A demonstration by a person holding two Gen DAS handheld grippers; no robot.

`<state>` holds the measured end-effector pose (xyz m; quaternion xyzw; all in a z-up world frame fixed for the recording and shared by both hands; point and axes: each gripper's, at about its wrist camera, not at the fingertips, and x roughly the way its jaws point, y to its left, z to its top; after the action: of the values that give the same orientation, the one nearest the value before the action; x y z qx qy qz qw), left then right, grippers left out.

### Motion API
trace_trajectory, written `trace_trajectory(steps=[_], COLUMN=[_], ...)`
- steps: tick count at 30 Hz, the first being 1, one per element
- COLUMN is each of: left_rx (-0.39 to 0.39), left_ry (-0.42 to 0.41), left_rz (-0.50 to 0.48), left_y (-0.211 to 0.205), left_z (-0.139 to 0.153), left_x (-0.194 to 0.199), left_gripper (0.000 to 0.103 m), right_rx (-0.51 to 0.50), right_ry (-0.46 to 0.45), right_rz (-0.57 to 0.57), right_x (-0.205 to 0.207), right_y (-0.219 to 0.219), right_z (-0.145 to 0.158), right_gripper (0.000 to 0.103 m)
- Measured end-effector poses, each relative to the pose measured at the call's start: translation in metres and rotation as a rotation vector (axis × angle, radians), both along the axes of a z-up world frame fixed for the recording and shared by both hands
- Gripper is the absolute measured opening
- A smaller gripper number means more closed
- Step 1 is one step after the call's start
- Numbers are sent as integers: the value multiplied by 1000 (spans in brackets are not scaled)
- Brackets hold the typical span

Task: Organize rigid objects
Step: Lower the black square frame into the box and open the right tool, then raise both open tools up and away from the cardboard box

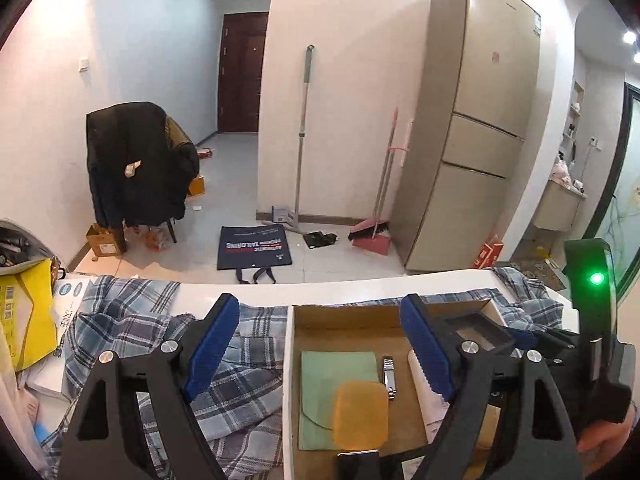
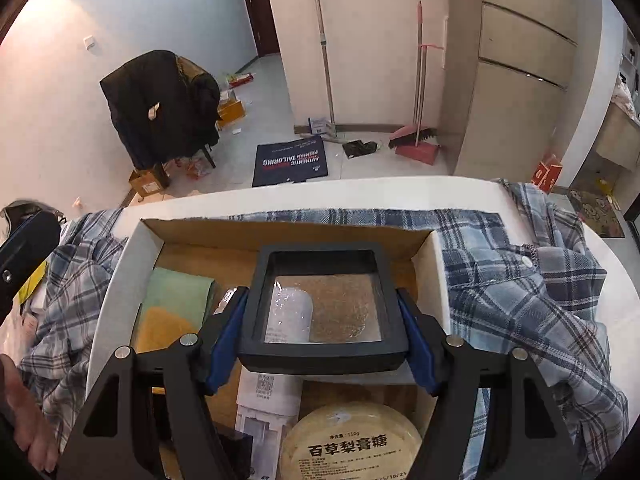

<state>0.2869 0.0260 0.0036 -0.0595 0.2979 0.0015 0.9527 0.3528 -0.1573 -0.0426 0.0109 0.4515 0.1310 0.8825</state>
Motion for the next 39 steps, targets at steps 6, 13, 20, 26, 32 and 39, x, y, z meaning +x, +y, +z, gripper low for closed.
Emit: trace_trajectory(steps=[6,13,20,26,32,39], left_rx=[41,22,5,-14,7,33], left_ry=[54,24,-68,-202,-325,-437], left_rz=[3,-6,-4,-9,-17,-15], left_y=[-5,-6,-3,-3,-12,-25], left_z=[-2,4,34,83,139,175], left_x=[6,2,-18,-56,-109,-191], left_gripper=[84,84,84,84,87,103], right_rx=[0,14,48,65,9,52], right_ry=[43,55,-73,-232,-379,-477], right_rz=[-22,-38,-37,-67,-58,-87], right_x=[5,4,-21,-69,-135,-216], right_y=[-5,-9,-10,-16,-19,-44], right_z=[-11,-8,43,109,160,190], right_gripper=[69,69,72,73,75,78])
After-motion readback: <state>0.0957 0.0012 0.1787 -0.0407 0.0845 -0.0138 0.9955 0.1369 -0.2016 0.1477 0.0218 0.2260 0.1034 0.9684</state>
